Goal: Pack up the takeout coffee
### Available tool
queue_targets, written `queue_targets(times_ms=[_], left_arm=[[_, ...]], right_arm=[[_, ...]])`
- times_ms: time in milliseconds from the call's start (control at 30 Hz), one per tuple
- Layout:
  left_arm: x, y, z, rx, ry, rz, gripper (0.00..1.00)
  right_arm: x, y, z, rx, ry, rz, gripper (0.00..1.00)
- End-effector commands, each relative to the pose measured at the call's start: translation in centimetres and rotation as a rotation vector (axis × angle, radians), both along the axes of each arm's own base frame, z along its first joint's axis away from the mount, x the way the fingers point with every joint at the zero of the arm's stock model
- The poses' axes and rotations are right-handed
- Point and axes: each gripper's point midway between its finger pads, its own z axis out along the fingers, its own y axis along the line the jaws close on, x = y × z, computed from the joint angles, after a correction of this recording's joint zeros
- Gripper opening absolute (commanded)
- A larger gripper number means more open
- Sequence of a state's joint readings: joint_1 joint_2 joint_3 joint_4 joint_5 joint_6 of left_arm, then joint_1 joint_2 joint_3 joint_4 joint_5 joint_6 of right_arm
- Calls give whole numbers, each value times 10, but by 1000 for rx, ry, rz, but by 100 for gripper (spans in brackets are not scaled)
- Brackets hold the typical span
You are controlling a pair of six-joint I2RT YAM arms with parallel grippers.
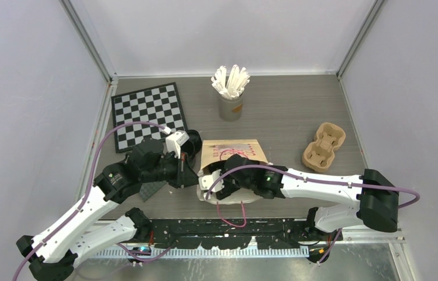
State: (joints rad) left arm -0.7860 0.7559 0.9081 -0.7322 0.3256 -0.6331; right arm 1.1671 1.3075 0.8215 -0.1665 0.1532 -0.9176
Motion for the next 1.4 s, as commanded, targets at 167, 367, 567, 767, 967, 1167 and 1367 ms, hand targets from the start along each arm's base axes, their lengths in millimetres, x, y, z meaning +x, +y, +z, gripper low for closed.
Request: queue_targets(times_ms=[167,367,567,767,967,1167,1367], left_arm=[[-4,-11,23,-88,-35,-44,0],[-4,-10,22,-86,-34,-45,0],[-4,-10,22,-83,-36,-42,0],[-4,-10,21,-83,-35,-41,0],[-4,-9,21,-80,-37,-40,0],[-4,-9,21,-80,-38,-39,0],[-5,-8,22,-79,-36,-42,0]], right_arm=[[3,9,32,91,-4,-18,92],[4,8,37,102,-2,-32,92],[4,8,44,128,2,-49,87],[0,4,47,143,20,-55,81],[-5,-2,41,135,48,-60,69],[-6,-4,36,149,71,-81,43],[-6,4,33,203,103,-102,21]])
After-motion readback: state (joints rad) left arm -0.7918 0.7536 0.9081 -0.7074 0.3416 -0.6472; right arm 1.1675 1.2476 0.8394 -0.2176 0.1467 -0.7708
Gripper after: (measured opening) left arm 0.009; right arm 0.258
